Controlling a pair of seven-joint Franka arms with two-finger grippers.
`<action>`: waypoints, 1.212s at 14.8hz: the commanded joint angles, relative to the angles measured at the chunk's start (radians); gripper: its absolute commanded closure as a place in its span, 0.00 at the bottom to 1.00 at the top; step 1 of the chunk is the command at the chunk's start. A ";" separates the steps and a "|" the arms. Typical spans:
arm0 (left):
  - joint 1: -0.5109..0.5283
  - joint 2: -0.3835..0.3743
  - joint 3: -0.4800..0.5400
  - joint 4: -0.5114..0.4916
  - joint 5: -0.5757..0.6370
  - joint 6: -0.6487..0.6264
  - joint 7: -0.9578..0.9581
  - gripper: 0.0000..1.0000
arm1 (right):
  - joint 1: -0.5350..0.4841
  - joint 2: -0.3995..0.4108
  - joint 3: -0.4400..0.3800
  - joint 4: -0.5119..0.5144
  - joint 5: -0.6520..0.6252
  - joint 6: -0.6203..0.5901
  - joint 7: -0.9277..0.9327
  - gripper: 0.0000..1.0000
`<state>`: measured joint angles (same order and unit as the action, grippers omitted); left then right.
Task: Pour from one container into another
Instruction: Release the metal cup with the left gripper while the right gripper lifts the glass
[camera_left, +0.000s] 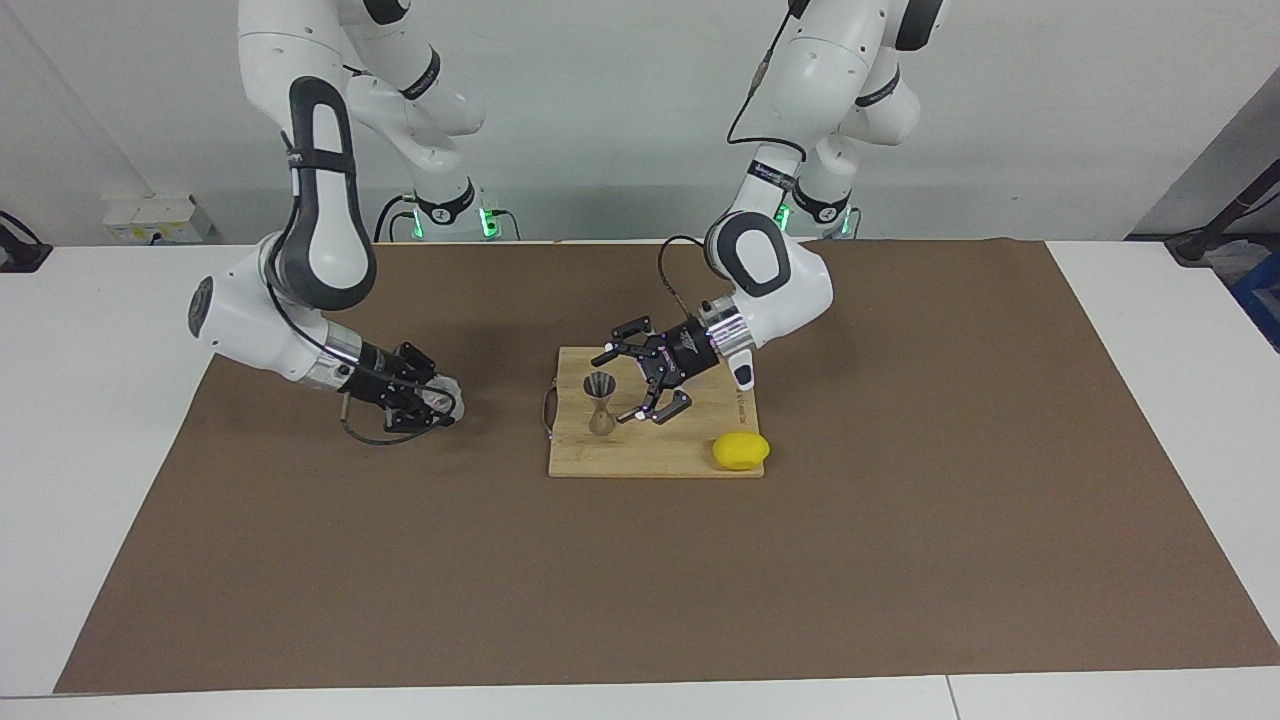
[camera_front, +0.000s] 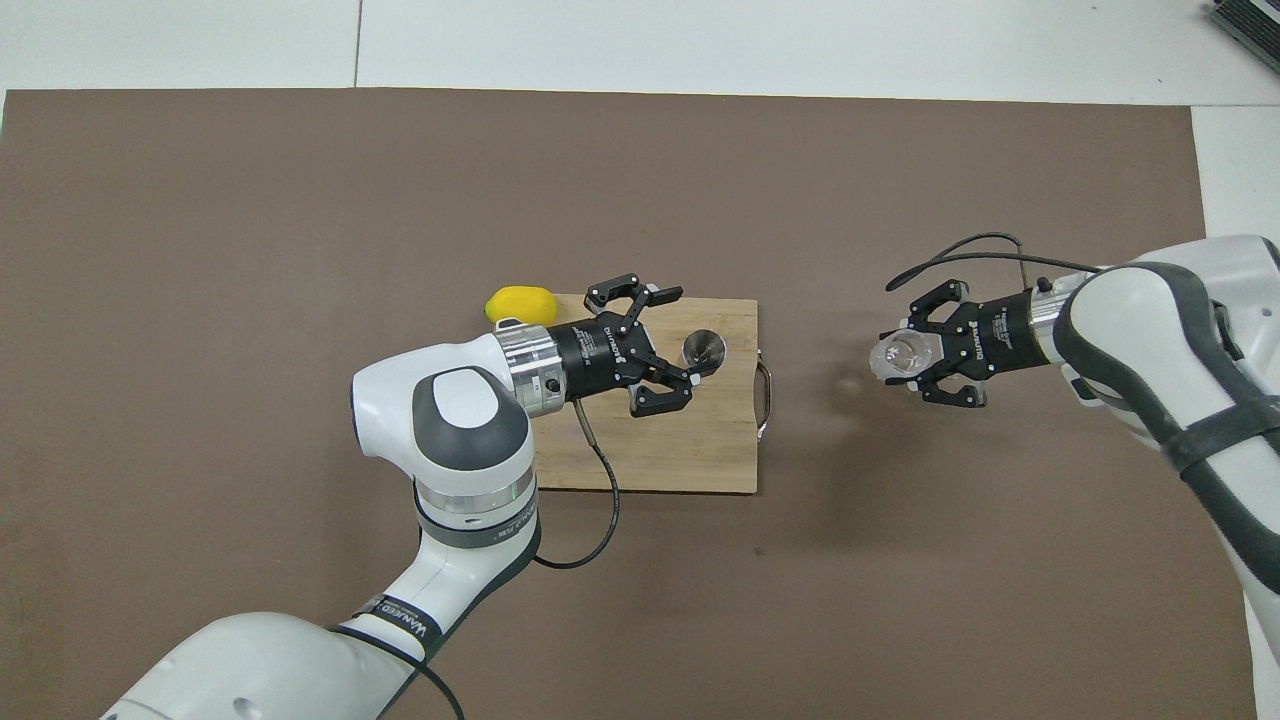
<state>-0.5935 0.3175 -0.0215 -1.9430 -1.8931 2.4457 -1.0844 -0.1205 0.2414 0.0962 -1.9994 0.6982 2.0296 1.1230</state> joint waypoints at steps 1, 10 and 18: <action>-0.009 -0.124 0.009 -0.053 -0.006 0.029 -0.014 0.00 | 0.065 -0.010 0.000 0.037 -0.064 0.023 0.136 1.00; 0.202 -0.225 0.011 -0.044 0.539 0.012 -0.049 0.00 | 0.211 0.002 0.000 0.112 -0.264 0.101 0.363 0.99; 0.340 -0.215 0.025 0.015 1.211 0.203 -0.038 0.00 | 0.347 0.048 0.000 0.251 -0.488 0.081 0.618 0.98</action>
<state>-0.2633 0.1088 0.0047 -1.9293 -0.8105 2.5806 -1.1238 0.2098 0.2584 0.0969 -1.8077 0.2735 2.1256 1.6831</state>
